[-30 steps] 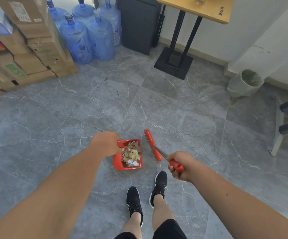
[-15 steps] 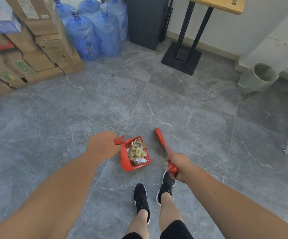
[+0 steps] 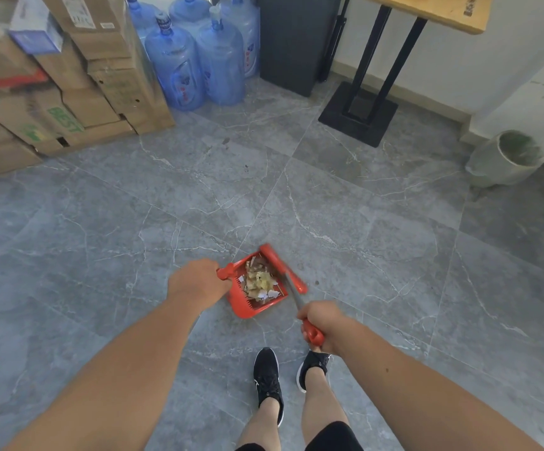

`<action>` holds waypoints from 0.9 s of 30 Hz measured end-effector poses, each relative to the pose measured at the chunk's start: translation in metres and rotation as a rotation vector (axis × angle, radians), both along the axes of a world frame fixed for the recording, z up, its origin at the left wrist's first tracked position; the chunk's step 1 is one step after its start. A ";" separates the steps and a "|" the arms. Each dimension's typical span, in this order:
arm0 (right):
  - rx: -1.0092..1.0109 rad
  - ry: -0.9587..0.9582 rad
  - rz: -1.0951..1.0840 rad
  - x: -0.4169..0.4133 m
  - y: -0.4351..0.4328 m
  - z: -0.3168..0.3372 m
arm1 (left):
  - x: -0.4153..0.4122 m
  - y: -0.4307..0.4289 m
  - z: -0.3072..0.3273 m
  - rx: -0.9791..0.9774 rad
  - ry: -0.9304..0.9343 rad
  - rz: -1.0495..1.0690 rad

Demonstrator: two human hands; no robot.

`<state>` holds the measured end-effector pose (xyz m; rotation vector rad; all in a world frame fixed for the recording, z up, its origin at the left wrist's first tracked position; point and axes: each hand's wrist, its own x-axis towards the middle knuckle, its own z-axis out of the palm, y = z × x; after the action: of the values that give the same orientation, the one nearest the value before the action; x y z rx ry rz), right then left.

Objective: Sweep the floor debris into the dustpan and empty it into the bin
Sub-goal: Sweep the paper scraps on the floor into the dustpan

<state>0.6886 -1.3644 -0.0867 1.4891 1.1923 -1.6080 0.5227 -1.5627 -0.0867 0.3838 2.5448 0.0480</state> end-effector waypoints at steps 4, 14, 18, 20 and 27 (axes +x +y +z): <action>-0.083 0.021 -0.059 0.002 0.009 0.013 | 0.000 0.000 0.003 -0.003 0.004 0.005; -0.078 0.083 -0.085 -0.028 0.040 0.045 | 0.012 0.010 0.009 -0.026 -0.015 -0.047; -0.047 0.096 -0.069 -0.029 0.045 0.048 | 0.010 0.007 0.009 -0.013 -0.042 -0.022; -0.026 0.100 -0.063 -0.030 0.048 0.045 | 0.009 0.007 0.010 -0.008 -0.055 -0.022; 0.051 0.016 -0.035 -0.028 0.033 0.014 | 0.012 0.010 0.010 -0.090 0.010 -0.135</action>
<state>0.6610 -1.3314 -0.0725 1.5393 1.2310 -1.6261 0.5342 -1.5530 -0.0764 0.5207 2.5140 -0.1192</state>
